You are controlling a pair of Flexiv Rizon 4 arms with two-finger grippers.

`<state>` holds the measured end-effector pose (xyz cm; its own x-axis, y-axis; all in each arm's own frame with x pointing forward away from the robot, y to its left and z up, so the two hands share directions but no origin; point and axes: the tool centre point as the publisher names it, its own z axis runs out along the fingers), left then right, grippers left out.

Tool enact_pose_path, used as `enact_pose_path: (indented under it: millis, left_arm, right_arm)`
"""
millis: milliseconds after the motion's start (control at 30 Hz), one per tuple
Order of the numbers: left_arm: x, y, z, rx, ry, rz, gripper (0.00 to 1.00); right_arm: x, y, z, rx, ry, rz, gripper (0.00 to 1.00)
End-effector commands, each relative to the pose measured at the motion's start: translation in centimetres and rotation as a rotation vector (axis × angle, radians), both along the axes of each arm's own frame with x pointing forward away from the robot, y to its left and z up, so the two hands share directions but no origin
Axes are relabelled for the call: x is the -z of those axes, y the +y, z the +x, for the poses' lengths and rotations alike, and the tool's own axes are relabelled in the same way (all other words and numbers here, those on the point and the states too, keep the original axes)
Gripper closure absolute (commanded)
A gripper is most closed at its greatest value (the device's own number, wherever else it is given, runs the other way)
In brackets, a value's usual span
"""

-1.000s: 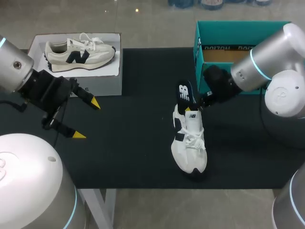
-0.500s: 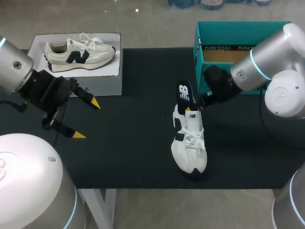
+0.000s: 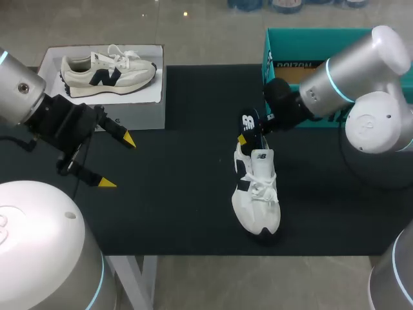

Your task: Take the shoe out of the shoebox, open the shoe tongue, remove and reinsert the insole, then place the shoe into the shoebox

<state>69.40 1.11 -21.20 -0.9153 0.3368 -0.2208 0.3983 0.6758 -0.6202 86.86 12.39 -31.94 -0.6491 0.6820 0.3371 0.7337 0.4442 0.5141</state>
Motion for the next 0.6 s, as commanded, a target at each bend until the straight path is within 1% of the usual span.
enact_pose_path:
  millis: [33, 233, 333, 533, 567, 600]
  left_arm:
    - [0.0, 0.0, 0.0, 0.001, 0.001, 0.002, 0.00]
    - [0.0, 0.0, 0.0, 0.001, 0.001, 0.002, 0.00]
    - [0.0, 0.0, 0.0, 0.001, 0.001, 0.002, 0.00]
    - [0.0, 0.0, 0.0, 0.001, 0.001, 0.002, 0.00]
    - [0.0, 0.0, 0.0, 0.001, 0.001, 0.002, 0.00]
    - [0.0, 0.0, 0.0, 0.001, 0.001, 0.002, 0.00]
  right_arm:
    - [0.1, 0.0, 1.2, 0.016, 0.000, -0.009, 0.00]
    - [0.5, -1.0, 2.2, 0.048, 0.008, 0.011, 0.00]
    - [0.7, -1.3, 2.3, 0.061, 0.015, 0.016, 0.00]
    - [1.9, -2.4, 2.2, 0.084, 0.034, 0.024, 0.00]
    - [2.0, -2.5, 2.2, 0.085, 0.034, 0.026, 0.12]
    - [2.0, -2.5, 2.2, 0.085, 0.034, 0.026, 0.52]
